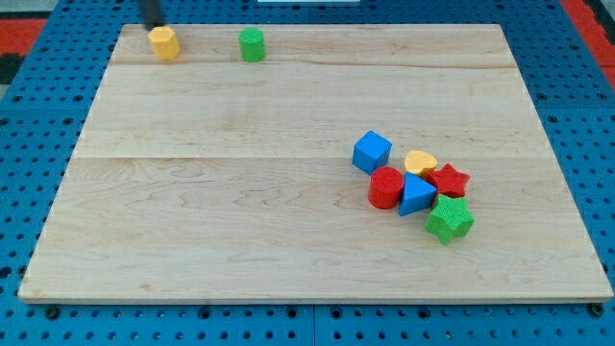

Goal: Move the green circle into the blue cube

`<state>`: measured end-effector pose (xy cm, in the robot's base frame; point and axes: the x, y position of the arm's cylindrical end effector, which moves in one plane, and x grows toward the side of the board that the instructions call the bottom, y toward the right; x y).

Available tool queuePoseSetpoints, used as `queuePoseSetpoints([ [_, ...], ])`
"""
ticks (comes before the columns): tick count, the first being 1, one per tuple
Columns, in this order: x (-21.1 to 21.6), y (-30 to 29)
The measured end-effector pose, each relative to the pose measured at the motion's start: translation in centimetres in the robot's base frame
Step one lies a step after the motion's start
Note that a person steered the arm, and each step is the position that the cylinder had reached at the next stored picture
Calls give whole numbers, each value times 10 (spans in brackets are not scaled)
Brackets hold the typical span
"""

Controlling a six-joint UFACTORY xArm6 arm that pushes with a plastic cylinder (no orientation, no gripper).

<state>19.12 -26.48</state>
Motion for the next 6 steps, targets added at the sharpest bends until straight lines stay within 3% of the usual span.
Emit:
queuePoseSetpoints([
  [1,14,11],
  [3,27,201],
  [4,42,209],
  [6,65,339],
])
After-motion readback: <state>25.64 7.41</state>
